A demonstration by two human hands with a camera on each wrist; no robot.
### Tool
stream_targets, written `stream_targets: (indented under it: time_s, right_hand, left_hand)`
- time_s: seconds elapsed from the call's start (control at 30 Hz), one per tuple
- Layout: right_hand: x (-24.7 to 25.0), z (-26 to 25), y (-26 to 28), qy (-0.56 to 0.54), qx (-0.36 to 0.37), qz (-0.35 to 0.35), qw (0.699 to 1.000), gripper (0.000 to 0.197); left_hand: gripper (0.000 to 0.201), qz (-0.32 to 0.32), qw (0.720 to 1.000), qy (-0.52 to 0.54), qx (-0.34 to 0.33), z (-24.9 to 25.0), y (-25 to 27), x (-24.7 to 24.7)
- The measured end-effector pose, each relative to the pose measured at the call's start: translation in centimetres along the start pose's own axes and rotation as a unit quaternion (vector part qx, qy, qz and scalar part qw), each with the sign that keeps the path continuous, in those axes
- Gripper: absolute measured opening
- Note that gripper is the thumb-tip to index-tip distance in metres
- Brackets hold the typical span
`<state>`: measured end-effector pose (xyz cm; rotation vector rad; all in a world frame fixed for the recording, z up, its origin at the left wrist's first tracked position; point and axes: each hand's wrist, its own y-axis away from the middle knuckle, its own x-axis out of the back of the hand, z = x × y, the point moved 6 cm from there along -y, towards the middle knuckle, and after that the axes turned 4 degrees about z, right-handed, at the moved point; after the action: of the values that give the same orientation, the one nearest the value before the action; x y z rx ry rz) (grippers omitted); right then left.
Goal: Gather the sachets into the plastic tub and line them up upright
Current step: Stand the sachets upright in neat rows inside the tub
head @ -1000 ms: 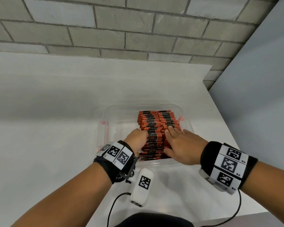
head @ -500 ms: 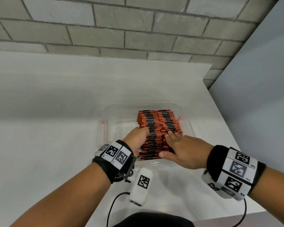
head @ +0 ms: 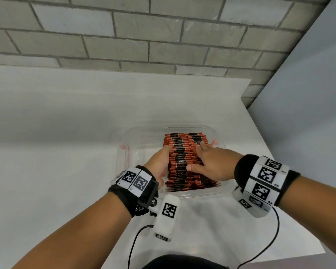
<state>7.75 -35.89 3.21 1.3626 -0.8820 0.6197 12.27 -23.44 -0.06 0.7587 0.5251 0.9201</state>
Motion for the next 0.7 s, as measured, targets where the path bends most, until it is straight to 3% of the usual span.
stream_targets:
  time_s: [0.17,0.27,0.4,0.53,0.7]
  right_hand:
    - [-0.2,-0.3,-0.3,0.018,-0.026,-0.046,0.998,0.080]
    - [1.2,-0.2,-0.6,-0.017,-0.025,-0.025,0.999,0.074]
    - [1.4,0.7,-1.8,0.071,-0.050,-0.020,0.996,0.087]
    - [0.1,0.7,-2.6,0.075,-0.066,-0.058,0.993,0.087]
    - [1.8,0.4,-3.7,0.014,-0.067,-0.034,0.997,0.068]
  left_hand:
    - [0.030,0.010,0.999,0.042,-0.021,1.1,-0.5,0.0]
    - [0.044,-0.009,0.998,0.056,0.002,1.7,-1.0,0.1]
    - [0.074,0.029,0.995,0.096,0.001,2.9,-2.1,1.4]
    - [0.072,-0.019,0.991,0.133,-0.006,3.4,-1.8,0.1]
    - [0.073,0.016,0.993,0.117,-0.018,4.1,-2.2,0.6]
